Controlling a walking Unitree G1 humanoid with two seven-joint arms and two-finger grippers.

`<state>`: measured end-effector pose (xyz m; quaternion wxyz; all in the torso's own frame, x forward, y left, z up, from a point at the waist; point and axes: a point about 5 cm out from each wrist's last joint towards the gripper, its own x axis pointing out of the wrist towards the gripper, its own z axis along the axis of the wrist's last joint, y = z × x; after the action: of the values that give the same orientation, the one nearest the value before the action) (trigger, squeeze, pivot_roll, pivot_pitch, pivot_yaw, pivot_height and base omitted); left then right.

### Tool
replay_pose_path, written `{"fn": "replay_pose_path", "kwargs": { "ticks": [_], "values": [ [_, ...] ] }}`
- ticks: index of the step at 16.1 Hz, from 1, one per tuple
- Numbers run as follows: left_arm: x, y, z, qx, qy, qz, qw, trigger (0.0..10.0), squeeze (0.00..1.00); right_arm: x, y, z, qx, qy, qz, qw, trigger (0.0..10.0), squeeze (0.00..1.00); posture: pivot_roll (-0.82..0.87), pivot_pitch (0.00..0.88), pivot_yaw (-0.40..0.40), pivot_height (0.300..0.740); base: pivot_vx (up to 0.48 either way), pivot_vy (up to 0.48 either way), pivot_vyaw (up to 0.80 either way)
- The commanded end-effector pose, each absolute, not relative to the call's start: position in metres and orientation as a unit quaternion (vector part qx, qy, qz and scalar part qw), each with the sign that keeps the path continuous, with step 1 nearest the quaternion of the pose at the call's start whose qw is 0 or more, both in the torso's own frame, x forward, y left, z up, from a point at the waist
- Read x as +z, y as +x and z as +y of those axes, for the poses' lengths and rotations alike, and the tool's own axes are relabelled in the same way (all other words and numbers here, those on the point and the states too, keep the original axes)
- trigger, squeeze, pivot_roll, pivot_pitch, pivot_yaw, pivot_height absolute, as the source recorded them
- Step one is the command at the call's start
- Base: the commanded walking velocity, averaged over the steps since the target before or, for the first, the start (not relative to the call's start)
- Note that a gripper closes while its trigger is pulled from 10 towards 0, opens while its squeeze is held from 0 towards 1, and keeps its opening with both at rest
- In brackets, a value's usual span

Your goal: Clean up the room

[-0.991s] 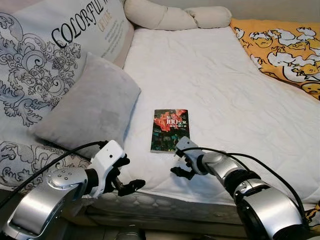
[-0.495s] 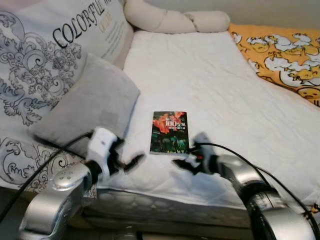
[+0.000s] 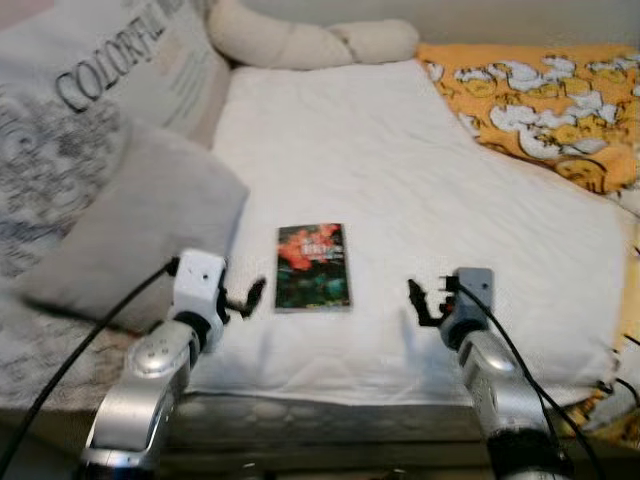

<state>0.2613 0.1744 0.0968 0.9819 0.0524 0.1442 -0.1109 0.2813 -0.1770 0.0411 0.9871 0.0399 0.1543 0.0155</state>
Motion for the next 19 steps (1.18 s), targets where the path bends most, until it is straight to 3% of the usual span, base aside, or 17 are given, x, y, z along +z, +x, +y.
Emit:
{"fn": "replay_pose_path", "kwargs": {
  "ticks": [1, 5, 11, 19],
  "values": [
    [0.098, 0.263, 0.175, -0.104, 0.054, 0.14, 0.983, 10.0, 0.0, 0.051, 0.284, -0.18, 0.011, 0.033, 0.132, 0.991, 10.0, 0.0, -0.05, 0.0, 0.05, 0.74, 0.0, -0.36, 0.0],
    [0.095, 0.266, 0.177, -0.071, 0.053, 0.13, 0.987, 10.0, 0.0, 0.057, 0.296, -0.161, 0.042, 0.036, 0.13, 0.99, 10.0, 0.0, -0.01, 0.0, -0.008, 0.74, 0.0, -0.362, 0.0],
    [0.097, 0.283, 0.181, -0.056, 0.068, 0.119, 0.989, 10.0, 0.0, 0.058, 0.305, -0.159, 0.045, 0.018, 0.129, 0.99, 10.0, 0.0, -0.01, 0.0, -0.005, 0.74, 0.0, -0.348, 0.0],
    [0.093, 0.284, 0.18, -0.047, 0.063, 0.114, 0.99, 10.0, 0.0, 0.056, 0.305, -0.16, 0.041, 0.016, 0.133, 0.99, 10.0, 0.0, -0.01, 0.0, 0.001, 0.74, 0.0, -0.344, 0.0]
  ]
}}
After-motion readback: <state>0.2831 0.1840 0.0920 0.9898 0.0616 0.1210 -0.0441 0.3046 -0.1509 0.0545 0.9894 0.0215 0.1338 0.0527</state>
